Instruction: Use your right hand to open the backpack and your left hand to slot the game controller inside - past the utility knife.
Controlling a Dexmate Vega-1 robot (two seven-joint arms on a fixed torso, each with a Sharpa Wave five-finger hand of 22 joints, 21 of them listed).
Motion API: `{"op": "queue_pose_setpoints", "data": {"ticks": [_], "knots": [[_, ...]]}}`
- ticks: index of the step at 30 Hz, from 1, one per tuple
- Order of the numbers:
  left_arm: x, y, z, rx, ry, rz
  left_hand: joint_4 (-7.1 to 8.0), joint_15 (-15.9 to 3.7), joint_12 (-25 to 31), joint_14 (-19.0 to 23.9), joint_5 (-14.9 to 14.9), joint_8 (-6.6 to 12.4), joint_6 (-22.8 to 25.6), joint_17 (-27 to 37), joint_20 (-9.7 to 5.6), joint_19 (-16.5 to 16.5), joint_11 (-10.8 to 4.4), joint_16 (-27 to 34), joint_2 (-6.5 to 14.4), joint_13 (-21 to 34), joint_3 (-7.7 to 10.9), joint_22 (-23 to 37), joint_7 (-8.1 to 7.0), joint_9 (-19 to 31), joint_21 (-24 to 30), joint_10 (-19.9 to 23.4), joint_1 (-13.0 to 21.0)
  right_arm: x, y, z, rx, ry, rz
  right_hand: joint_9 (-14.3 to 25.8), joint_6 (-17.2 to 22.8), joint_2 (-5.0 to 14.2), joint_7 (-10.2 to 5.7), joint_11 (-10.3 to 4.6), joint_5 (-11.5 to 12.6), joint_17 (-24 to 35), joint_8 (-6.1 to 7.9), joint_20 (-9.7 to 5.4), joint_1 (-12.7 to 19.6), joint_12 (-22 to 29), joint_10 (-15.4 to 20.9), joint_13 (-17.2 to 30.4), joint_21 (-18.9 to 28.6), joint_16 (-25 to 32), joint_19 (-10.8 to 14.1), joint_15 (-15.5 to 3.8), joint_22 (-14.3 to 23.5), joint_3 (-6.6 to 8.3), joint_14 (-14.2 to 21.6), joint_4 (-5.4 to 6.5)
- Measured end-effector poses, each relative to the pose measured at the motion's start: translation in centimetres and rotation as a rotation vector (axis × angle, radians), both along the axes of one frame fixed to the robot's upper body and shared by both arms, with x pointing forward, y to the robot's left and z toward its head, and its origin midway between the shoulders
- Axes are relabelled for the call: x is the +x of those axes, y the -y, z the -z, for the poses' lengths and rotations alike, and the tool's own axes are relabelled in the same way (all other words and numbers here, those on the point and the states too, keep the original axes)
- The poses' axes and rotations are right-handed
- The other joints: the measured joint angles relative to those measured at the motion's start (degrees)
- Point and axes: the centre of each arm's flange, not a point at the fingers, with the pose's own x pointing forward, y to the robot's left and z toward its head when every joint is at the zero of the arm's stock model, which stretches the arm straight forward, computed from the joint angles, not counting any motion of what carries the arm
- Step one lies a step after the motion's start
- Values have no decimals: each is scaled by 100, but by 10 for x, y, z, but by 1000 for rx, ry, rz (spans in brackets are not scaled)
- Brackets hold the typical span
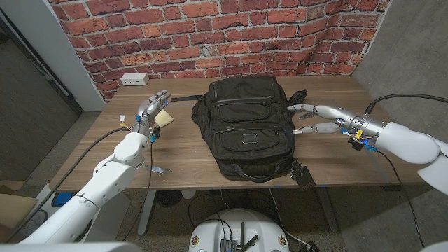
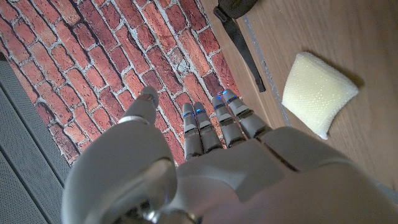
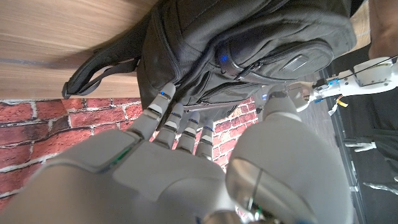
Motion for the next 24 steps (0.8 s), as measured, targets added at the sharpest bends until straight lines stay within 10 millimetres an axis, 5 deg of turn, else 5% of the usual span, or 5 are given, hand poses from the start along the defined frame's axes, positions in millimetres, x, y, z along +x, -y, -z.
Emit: {"op": "queue_pose_setpoints", "data": {"ticks": [24], "knots": [[10,7,3,-26,26,28,54,-3,-44,-326,0,0,-384,-1,17,-185,114,0,89,-25,-7,1,-21,-1,0,-429,-278,20,9,-3,174,44,34,1,93,268,30,41,0,1,5,-154,-380,0,41,-26,-88,35,154,-29,0,-49,30,130]]}}
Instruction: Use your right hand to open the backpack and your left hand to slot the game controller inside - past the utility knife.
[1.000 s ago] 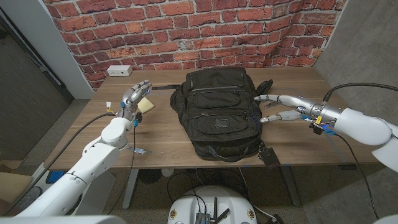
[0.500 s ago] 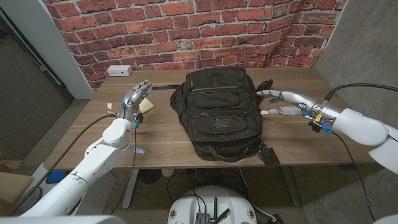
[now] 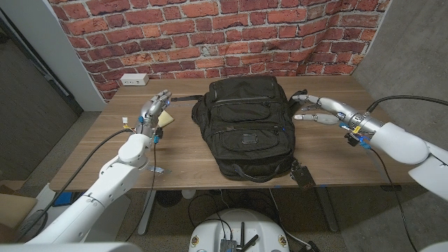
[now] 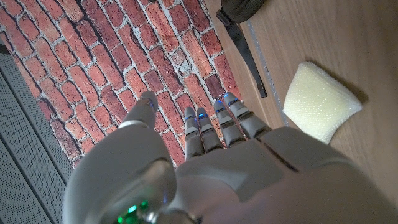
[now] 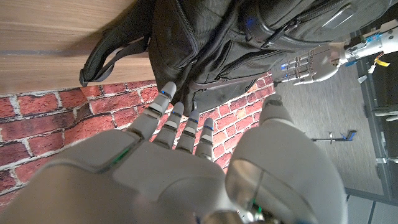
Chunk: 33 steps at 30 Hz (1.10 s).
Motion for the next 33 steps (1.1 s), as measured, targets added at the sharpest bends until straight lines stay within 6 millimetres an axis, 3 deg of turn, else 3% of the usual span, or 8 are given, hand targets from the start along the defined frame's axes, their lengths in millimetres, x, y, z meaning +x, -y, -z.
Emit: {"op": "queue_pose_setpoints", "data": {"ticks": [18,33], "knots": [[8,5,-2,7,12,20,23,10,29,-113,-44,-22,-244,1,-8,-152,57,0,51,1,-24,1,49,-28,0,-127,-181,21,4,-2,168,23,-5,-30,0,72,0,-33,-21,-40,-1,-102,-248,0,32,-28,-157,-30,-147,10,0,-69,-117,68],[15,11,-1,0,8,26,64,1,29,-266,-44,-22,-421,0,-8,-295,157,0,153,1,-32,-27,72,-27,0,-231,-358,44,1,4,325,56,-36,-30,-22,149,21,-33,-20,-54,-13,-72,-408,0,32,-27,-200,-30,-177,10,0,-89,-116,135]]}}
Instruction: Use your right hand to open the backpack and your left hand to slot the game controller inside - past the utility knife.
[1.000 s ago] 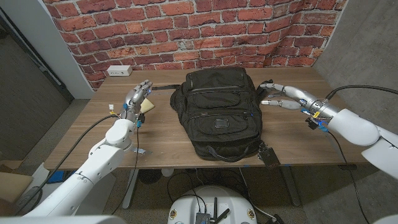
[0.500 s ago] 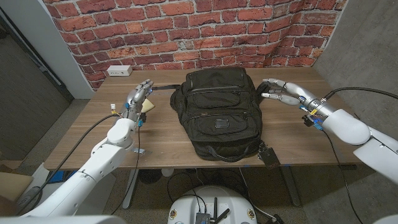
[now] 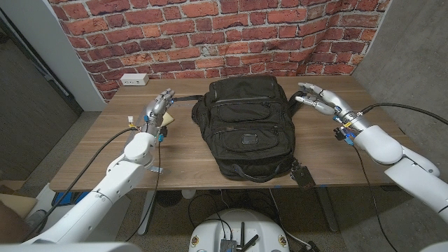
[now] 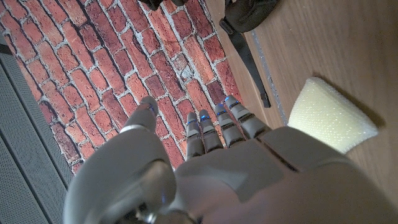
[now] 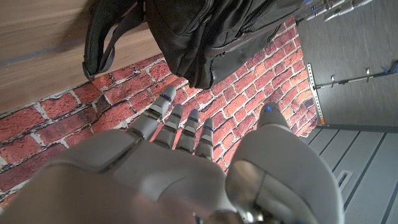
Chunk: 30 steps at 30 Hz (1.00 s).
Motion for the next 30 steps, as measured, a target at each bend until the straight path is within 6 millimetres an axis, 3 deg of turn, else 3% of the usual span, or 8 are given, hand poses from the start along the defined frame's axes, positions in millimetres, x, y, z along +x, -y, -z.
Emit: {"op": "queue_pose_setpoints", "data": {"ticks": [11,13,18,20,21,30], "knots": [[2,1,3,-9,6,-1,31,0,0,0,0,0,0,0,0,0,0,34,16,1,0,0,0,0,0,0,-77,7,1,-1,74,30,-14,1,-31,31,31,0,0,-26,-15,0,-120,0,0,1,-22,0,1,0,0,-44,0,44],[1,1,3,-9,15,-4,31,0,0,1,0,0,0,0,0,0,0,34,16,0,0,0,0,1,0,0,-77,19,1,7,102,17,-13,1,-31,31,31,0,0,-26,-15,0,-120,0,0,1,-22,0,1,0,0,-47,0,47],[2,0,5,-11,10,-5,31,0,0,1,0,1,-30,0,0,1,0,34,16,1,0,0,30,1,0,0,-77,15,1,3,131,43,-27,1,-31,39,31,0,0,-26,-15,-12,-188,0,0,1,-45,0,-11,0,0,-47,0,46],[2,0,5,-11,20,-7,31,0,0,1,0,1,-30,0,0,1,0,34,16,1,0,0,30,1,0,0,-76,15,-2,-7,158,69,-38,1,-31,64,31,0,0,-26,-15,-31,-213,0,0,1,-45,0,-31,22,0,-67,-22,66],[1,0,5,-11,23,-6,31,0,0,1,0,1,-30,0,0,1,0,34,26,1,0,0,30,1,0,0,-86,28,2,15,172,19,-25,1,-31,60,31,0,0,-26,-14,-31,-211,-7,0,1,-45,0,-31,19,0,-70,-25,69],[3,-4,11,-3,16,-13,30,2,0,-1,0,1,-30,-1,21,-20,0,33,46,1,0,1,30,1,0,1,-106,32,3,18,254,29,-46,2,-39,56,82,23,1,-53,-14,0,-355,-38,-23,2,-88,-40,-123,-6,0,-105,-113,104]]}}
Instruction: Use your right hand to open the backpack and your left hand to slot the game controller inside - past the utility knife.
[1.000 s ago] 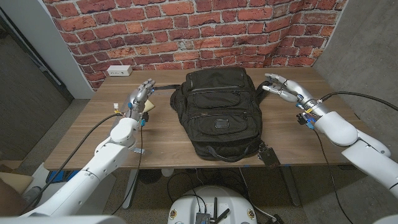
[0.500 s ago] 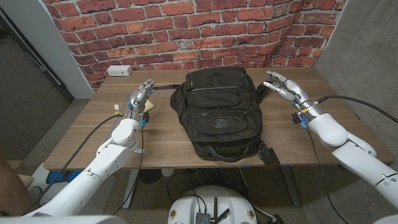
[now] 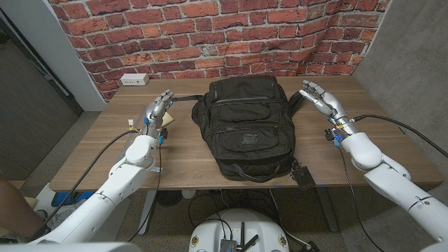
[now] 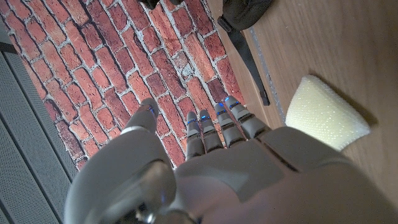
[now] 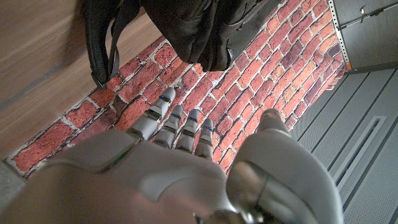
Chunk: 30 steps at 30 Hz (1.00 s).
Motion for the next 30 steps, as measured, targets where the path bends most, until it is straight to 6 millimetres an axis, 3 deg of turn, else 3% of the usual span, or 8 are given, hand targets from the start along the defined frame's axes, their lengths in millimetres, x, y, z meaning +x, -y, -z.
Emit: {"op": "queue_pose_setpoints", "data": {"ticks": [14,22,23,30], "knots": [[2,3,3,12,6,2,-1,29,0,-28,0,0,-31,-16,-21,-40,0,0,0,-30,1,1,-31,0,0,0,0,15,2,15,151,-51,-78,0,-233,-27,37,-25,0,-84,-66,60,-340,-55,-251,-28,-89,-103,-504,136,0,-91,-280,91],[5,10,3,-3,5,4,-17,28,45,-28,0,23,-31,-15,-21,-40,0,-1,0,-30,17,1,-31,1,0,0,-46,18,1,15,212,-68,-147,1,-391,-25,183,50,22,-132,-88,101,-608,-54,-359,-28,-89,-104,-776,220,-1,-165,-431,164],[5,10,4,-4,5,5,-17,28,45,-28,0,22,-31,-15,-21,-40,0,-1,0,-30,17,1,-31,1,0,0,-46,29,2,21,242,-81,-144,1,-391,-3,183,50,22,-133,-88,90,-632,-54,-359,-28,-89,-104,-789,232,-3,-179,-444,178],[9,14,6,-16,-5,-14,-33,11,45,-46,0,22,-31,-15,-21,-40,0,-1,22,-29,33,1,-30,1,0,0,-68,40,4,25,325,-93,-193,1,-518,22,248,80,22,-158,-88,61,-805,-54,-389,-55,-89,-104,-962,248,-4,-235,-547,235]]}}
